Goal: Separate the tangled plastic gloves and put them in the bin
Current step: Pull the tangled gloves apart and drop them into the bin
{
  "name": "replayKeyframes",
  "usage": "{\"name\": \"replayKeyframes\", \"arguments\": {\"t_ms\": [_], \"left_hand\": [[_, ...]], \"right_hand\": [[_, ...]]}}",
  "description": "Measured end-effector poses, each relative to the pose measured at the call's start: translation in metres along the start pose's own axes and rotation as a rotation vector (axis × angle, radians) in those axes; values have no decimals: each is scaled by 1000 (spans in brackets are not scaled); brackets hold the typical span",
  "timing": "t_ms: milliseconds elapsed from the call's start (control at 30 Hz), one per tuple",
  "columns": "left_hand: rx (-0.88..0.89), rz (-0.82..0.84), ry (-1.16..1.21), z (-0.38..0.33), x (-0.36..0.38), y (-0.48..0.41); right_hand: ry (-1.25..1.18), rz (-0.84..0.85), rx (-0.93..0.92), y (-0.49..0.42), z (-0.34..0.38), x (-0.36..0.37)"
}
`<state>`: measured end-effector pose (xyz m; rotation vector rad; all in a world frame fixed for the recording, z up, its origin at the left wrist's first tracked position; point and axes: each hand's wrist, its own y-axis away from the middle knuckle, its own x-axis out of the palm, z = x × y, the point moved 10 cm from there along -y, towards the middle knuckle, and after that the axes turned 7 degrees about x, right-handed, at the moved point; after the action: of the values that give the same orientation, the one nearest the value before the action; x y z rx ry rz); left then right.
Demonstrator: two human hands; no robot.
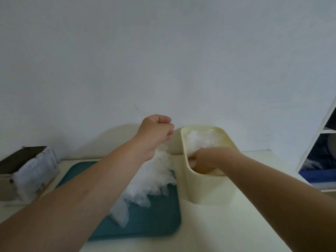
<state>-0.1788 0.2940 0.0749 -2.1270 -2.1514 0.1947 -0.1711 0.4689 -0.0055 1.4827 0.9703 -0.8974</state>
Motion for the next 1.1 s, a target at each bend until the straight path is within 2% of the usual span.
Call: {"name": "replayKeyframes", "arguments": {"t_ms": [133,300,400,433,500,567,633,733,833,933,1033,1100], "left_hand": [[32,31,-67,5,-26,20],[84,20,-280,15,-73,39],[149,45,-571,23,-106,51],[165,52,-699,28,-121,56],[141,52,-889,43,-150,63],[98,56,-1019,60,-176,67],[56,52,-1094,77,-200,71],[-69,77,-1084,98,-217,77],[-125,107,-928,119,-219,72],[-89,92,-780,126,-214,65],[-47,82,-788,126,-210,60],[-23,1,-806,120,-218,58]], "right_hand": [[28,-39,25,37,0,-33],[28,-346,6,104,41,-93],[-150,-518,-153,121,99,-107],[-268,-510,-245,120,123,-103],[-498,-383,-383,109,162,-80],[-612,-285,-414,94,183,-50],[-681,-266,-386,72,194,-24],[-749,-243,-328,45,199,3],[-746,-258,-323,29,204,10],[-718,-230,-335,20,206,12],[-659,-216,-328,14,202,13],[-608,-185,-326,13,202,17]]}}
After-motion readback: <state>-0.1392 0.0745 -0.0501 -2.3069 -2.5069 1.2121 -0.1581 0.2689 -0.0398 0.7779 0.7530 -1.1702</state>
